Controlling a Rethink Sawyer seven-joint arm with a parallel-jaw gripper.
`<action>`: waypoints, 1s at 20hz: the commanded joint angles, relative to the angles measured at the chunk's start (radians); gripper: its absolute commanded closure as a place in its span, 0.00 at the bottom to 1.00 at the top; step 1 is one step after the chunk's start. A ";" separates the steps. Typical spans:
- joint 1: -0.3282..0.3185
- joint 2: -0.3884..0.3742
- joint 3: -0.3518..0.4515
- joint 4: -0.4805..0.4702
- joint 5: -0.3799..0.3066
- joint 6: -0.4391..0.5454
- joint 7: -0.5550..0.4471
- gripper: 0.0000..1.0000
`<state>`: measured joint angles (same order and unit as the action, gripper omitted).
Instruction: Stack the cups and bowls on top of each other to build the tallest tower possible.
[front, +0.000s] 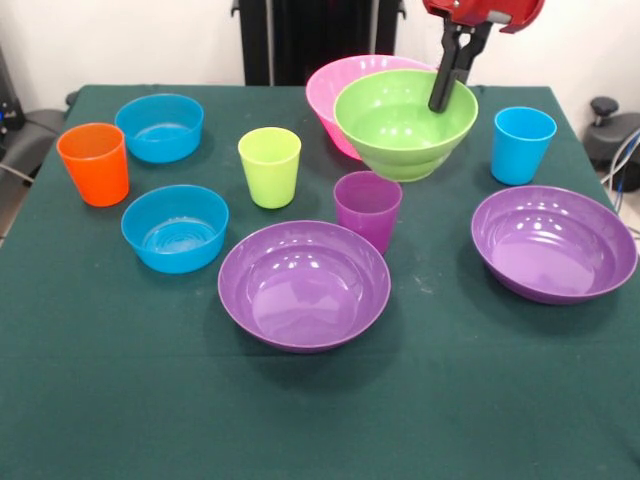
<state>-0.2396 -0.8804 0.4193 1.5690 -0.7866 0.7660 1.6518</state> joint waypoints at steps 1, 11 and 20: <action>0.034 0.056 -0.049 0.056 -0.078 0.158 -0.128 1.00; 0.050 0.079 -0.068 0.047 -0.084 0.161 -0.114 1.00; 0.059 0.124 -0.075 0.030 -0.092 0.092 -0.068 1.00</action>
<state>-0.2000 -0.8437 0.3632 1.5691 -0.7862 0.8436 1.6518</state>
